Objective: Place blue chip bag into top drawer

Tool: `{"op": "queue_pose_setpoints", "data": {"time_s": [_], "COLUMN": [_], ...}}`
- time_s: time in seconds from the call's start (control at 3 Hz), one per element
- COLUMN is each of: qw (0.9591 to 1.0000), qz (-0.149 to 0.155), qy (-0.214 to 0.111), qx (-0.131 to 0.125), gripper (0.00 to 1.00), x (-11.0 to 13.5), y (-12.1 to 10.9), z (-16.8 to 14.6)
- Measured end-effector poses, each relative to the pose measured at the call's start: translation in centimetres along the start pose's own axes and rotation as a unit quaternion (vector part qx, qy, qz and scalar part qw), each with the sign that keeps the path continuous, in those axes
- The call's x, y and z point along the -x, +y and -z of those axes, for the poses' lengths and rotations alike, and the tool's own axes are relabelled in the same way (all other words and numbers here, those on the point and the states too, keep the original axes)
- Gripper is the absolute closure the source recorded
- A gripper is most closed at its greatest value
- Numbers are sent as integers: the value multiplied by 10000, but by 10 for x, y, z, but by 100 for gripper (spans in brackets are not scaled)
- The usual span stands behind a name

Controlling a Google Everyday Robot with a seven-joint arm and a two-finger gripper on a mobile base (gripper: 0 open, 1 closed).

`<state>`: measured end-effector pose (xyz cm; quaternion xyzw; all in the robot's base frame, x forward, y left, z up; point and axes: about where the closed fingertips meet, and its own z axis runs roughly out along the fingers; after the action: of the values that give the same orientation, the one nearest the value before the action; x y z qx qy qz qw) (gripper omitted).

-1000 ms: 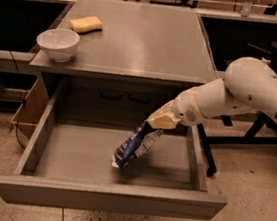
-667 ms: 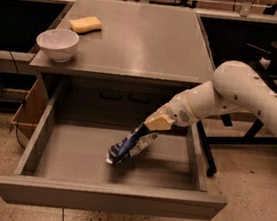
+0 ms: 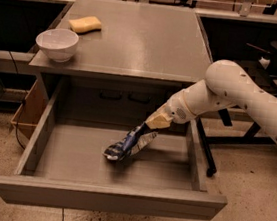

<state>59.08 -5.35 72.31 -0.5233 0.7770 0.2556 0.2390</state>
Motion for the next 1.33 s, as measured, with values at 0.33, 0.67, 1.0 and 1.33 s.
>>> {"op": "queue_pose_setpoints", "data": {"time_s": [0.33,0.67,1.0,1.33], "qw": [9999,9999,9998,9996], "qz": [4,-4,-2,19], "qy": [45,63,65,52], "qx": [-97,-139,-184,-279], "gripper": [38,15,0,0], "x": [-3,-6,-7,-7], "y": [-11,-14,-16,-20], "z": [3,6,10,20]}}
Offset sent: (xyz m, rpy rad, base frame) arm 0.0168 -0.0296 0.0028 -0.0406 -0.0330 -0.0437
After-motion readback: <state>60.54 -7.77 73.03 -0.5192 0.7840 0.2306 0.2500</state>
